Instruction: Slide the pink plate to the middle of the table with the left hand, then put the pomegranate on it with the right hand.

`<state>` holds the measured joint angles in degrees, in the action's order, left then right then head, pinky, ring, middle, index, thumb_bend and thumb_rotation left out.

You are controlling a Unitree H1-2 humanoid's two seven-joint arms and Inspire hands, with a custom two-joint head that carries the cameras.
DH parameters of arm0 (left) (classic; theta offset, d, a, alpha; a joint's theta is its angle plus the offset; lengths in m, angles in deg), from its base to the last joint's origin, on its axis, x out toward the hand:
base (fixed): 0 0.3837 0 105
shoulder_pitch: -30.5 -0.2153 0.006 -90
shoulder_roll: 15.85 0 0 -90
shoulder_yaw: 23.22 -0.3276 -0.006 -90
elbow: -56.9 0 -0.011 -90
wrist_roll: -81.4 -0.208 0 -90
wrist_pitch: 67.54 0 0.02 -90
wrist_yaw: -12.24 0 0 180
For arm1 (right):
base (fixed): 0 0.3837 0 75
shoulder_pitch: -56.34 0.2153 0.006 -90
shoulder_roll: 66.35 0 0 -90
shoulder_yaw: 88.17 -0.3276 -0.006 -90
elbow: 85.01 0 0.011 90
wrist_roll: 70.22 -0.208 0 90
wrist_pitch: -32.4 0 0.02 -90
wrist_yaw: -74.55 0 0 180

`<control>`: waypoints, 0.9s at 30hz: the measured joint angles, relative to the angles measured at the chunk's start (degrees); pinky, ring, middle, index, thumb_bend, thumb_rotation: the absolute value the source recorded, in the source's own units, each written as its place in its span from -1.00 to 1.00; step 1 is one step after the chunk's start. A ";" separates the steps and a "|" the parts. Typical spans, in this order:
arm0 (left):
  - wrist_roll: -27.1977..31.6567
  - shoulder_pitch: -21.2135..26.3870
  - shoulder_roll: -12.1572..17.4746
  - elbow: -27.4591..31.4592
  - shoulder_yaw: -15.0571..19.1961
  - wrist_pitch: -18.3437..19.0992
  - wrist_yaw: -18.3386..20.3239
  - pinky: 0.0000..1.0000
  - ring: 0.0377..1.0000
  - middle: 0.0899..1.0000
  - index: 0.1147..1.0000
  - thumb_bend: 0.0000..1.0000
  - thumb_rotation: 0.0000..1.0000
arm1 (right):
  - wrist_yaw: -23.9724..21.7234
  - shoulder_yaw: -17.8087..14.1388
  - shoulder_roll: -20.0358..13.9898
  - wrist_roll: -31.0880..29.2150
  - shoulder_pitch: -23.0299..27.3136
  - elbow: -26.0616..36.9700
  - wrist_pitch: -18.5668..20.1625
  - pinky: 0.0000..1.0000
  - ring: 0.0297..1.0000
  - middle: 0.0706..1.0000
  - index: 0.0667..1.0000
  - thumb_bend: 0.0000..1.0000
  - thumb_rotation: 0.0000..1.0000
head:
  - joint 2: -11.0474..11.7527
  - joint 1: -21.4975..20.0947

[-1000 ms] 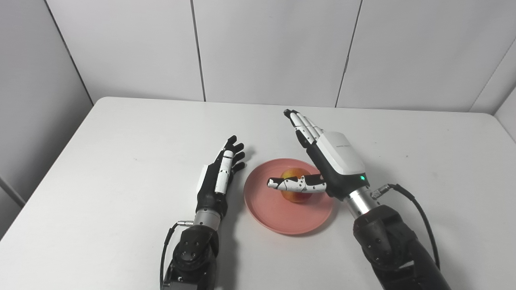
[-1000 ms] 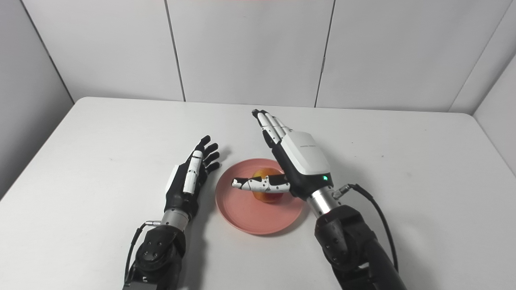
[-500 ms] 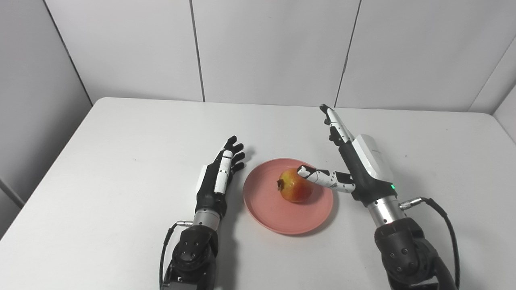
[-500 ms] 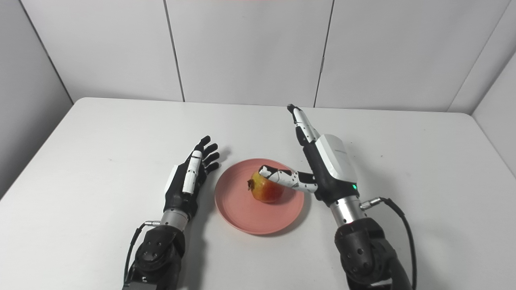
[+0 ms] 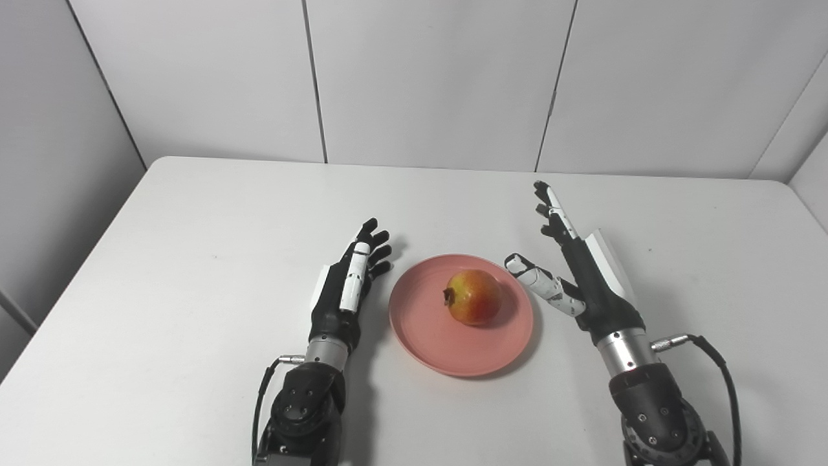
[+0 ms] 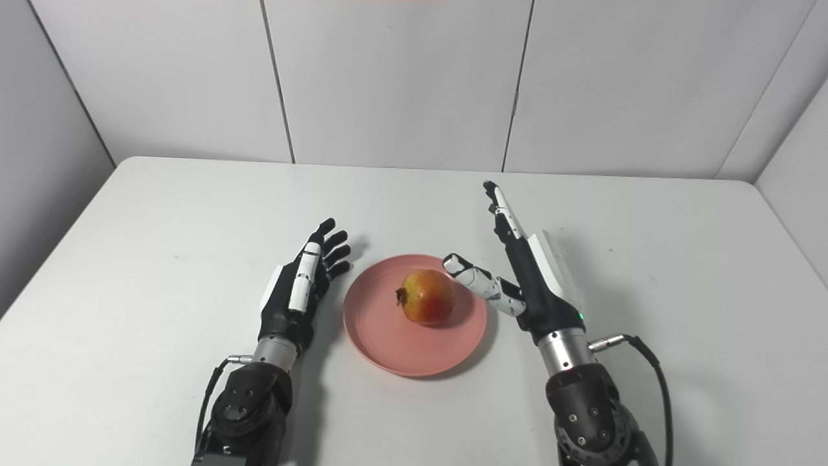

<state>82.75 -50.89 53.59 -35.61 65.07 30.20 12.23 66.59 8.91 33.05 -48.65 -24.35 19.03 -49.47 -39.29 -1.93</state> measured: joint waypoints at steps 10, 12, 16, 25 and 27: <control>0.32 -0.31 0.39 -0.28 0.48 -1.54 0.98 0.76 0.78 0.80 0.79 -0.19 1.00 | -1.06 -4.29 2.36 -16.11 -1.41 -5.14 0.02 0.99 1.00 1.00 1.00 0.50 1.00 | 1.05 0.00; 0.57 -0.40 0.41 -0.35 0.50 -1.91 1.05 0.76 0.78 0.80 0.79 -0.19 1.00 | -1.60 -5.34 2.99 -20.08 -1.46 -6.83 0.04 1.00 1.00 1.00 1.00 0.40 1.00 | 1.14 0.17; 0.57 -0.45 0.81 -0.47 0.37 -2.15 1.15 0.76 0.78 0.79 0.79 -0.17 1.00 | -3.13 -5.66 3.11 -25.70 -1.63 -9.14 0.04 1.00 1.00 1.00 1.00 0.21 1.00 | 0.88 0.70; 0.57 -0.90 1.05 -1.20 0.23 -3.90 1.25 0.78 0.79 0.81 0.80 -0.16 1.00 | -3.62 -5.33 3.19 -27.95 -4.27 -11.20 -0.08 1.00 1.00 1.00 1.00 -0.07 1.00 | 0.35 1.23; 0.58 -0.91 1.32 -1.99 0.18 -5.00 1.56 0.79 0.80 0.82 0.81 -0.17 1.00 | -3.59 -5.33 3.50 -28.33 -4.33 -11.58 -0.45 1.00 1.00 1.00 1.00 -0.13 1.00 | 0.35 1.32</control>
<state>83.33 -51.80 54.91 -37.59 65.26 25.20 13.79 62.99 3.57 36.55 -76.99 -28.68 7.46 -49.92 -38.94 -0.62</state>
